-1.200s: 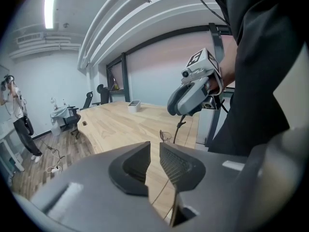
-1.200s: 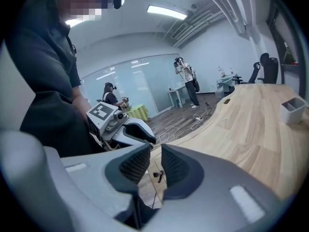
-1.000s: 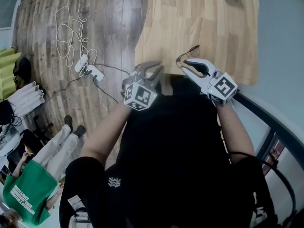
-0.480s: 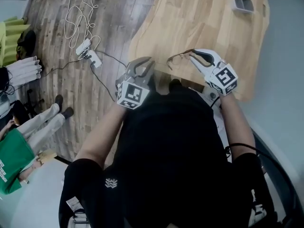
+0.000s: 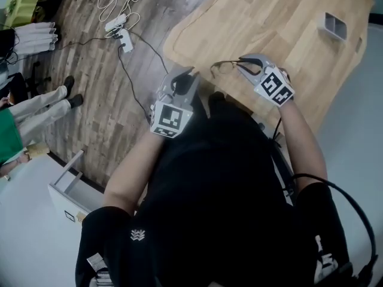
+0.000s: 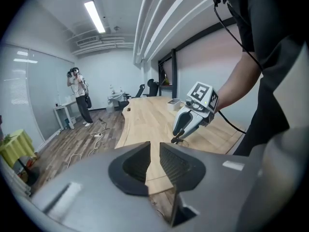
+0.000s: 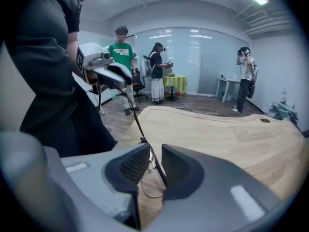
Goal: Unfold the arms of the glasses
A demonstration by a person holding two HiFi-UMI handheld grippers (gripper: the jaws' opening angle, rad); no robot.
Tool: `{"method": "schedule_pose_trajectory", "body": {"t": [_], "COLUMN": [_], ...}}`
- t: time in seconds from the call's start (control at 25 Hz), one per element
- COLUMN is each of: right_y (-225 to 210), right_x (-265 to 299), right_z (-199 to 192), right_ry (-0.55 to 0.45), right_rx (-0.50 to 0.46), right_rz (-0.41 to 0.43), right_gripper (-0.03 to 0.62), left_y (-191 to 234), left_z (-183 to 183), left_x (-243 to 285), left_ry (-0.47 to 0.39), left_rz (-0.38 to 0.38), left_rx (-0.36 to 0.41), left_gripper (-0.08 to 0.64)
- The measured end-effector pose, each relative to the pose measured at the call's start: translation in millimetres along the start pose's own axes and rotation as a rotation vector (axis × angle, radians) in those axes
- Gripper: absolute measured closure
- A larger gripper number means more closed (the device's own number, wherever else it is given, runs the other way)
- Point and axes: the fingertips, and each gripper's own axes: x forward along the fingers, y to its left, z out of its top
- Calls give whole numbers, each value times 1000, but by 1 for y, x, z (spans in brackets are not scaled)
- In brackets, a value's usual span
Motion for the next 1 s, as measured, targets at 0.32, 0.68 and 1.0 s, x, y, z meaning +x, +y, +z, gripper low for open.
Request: {"method": "schedule_pose_trajectory", "body": {"t": [0.32,0.68,1.0], "right_y": [2,-13,-37], "right_x": [37,51,40], "right_z": [-19,-21,0], "right_ry": [153,185,-16], "right_rx": [-173,-60,206], "right_rz": [133,55,-113], "right_gripper": [528,558,560], "left_y": [-7,-2,4], "left_z": [-17,-18,-12], "left_x": [-9,-13,9], "left_ry": [18,17,17], "left_rz": [71,97,50], "left_rx": [-53,-69,-81], "left_gripper": [494,494,494]}}
